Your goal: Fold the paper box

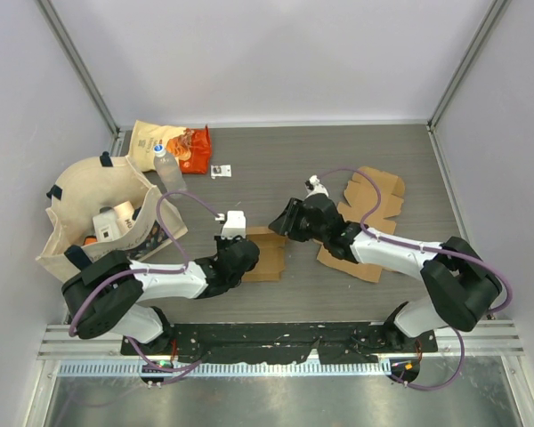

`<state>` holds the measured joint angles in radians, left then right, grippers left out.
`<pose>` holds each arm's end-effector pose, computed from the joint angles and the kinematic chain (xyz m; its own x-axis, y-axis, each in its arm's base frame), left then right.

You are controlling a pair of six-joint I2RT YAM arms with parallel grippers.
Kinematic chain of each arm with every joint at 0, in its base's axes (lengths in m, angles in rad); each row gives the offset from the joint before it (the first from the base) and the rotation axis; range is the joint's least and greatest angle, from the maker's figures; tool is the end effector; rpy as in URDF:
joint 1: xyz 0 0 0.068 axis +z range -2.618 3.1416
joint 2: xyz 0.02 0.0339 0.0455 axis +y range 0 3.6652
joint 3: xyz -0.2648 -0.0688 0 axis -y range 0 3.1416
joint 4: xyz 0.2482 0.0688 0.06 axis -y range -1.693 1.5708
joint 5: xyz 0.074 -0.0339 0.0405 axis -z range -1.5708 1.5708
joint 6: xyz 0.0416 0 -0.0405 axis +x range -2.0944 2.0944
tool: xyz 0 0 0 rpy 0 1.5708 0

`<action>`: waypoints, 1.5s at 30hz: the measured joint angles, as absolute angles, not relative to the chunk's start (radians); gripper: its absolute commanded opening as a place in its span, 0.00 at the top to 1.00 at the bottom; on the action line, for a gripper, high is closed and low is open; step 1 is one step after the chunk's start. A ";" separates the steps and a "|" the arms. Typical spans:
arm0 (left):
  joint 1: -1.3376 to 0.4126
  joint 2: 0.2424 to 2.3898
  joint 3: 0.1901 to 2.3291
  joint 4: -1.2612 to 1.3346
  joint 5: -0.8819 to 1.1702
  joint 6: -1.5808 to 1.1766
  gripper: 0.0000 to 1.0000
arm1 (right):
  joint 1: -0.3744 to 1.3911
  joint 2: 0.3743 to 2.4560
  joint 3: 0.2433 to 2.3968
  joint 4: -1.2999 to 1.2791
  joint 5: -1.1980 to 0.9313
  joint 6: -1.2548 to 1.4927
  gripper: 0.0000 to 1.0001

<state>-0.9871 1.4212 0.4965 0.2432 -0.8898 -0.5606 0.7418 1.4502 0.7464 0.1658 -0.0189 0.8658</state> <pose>0.1679 -0.1955 0.1502 -0.3965 -0.0070 -0.9180 -0.0213 0.9998 0.0016 0.2320 0.2137 0.2023 -0.7684 0.3287 -0.5491 -0.1578 0.7342 0.6603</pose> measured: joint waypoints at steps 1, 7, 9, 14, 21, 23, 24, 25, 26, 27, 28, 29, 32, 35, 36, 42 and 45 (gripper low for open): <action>-0.987 1.420 0.497 0.241 -0.889 -0.563 1.00 | 0.738 1.452 0.746 0.166 -0.019 0.873 0.53; -0.987 1.418 0.496 0.241 -0.885 -0.570 1.00 | 0.737 1.452 0.748 0.134 0.007 0.864 0.55; -0.987 1.418 0.497 0.241 -0.882 -0.570 1.00 | 0.737 1.452 0.744 0.147 0.002 0.876 0.58; -0.987 1.414 0.496 0.234 -0.881 -0.577 1.00 | 0.734 1.456 0.720 0.212 -0.022 0.927 0.73; -0.982 1.398 0.494 0.221 -0.883 -0.599 1.00 | 0.705 1.485 0.655 0.367 -0.046 1.076 0.99; -0.982 1.398 0.493 0.219 -0.883 -0.605 1.00 | 0.702 1.491 0.628 0.425 -0.049 1.129 0.99; -0.981 1.398 0.493 0.218 -0.884 -0.611 1.00 | 0.701 1.492 0.610 0.455 -0.049 1.152 0.99; -0.981 1.398 0.493 0.219 -0.883 -0.616 1.00 | 0.699 1.493 0.597 0.472 -0.051 1.165 0.99; -0.981 1.398 0.493 0.217 -0.883 -0.621 1.00 | 0.693 1.494 0.587 0.485 -0.061 1.178 0.88; -0.982 1.398 0.493 0.215 -0.882 -0.625 1.00 | 0.680 1.498 0.586 0.495 -0.075 1.181 0.58; -0.982 1.398 0.493 0.213 -0.882 -0.632 1.00 | 0.673 1.499 0.586 0.502 -0.085 1.178 0.55; -0.982 1.395 0.493 0.210 -0.881 -0.644 1.00 | 0.662 1.496 0.588 0.497 -0.098 1.160 0.52; -0.982 1.377 0.498 0.158 -0.884 -0.680 1.00 | 0.643 1.439 0.599 0.384 -0.105 1.044 0.44; -0.982 1.341 0.517 0.086 -0.886 -0.725 1.00 | 0.636 1.287 0.600 0.216 -0.095 0.897 0.43; -0.982 1.320 0.526 0.063 -0.886 -0.740 1.00 | 0.643 1.229 0.600 0.176 -0.086 0.849 0.46; -0.982 1.197 0.563 -0.021 -0.871 -0.810 1.00 | 0.687 1.055 0.582 0.067 -0.028 0.752 0.40; -0.981 1.121 0.563 -0.036 -0.857 -0.817 1.00 | 0.660 1.003 0.523 0.073 -0.047 0.763 0.40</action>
<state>-0.9813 1.1210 0.5629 -0.0364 -0.8566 -0.8169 0.6598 1.0027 0.5228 0.0727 -0.0467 0.7628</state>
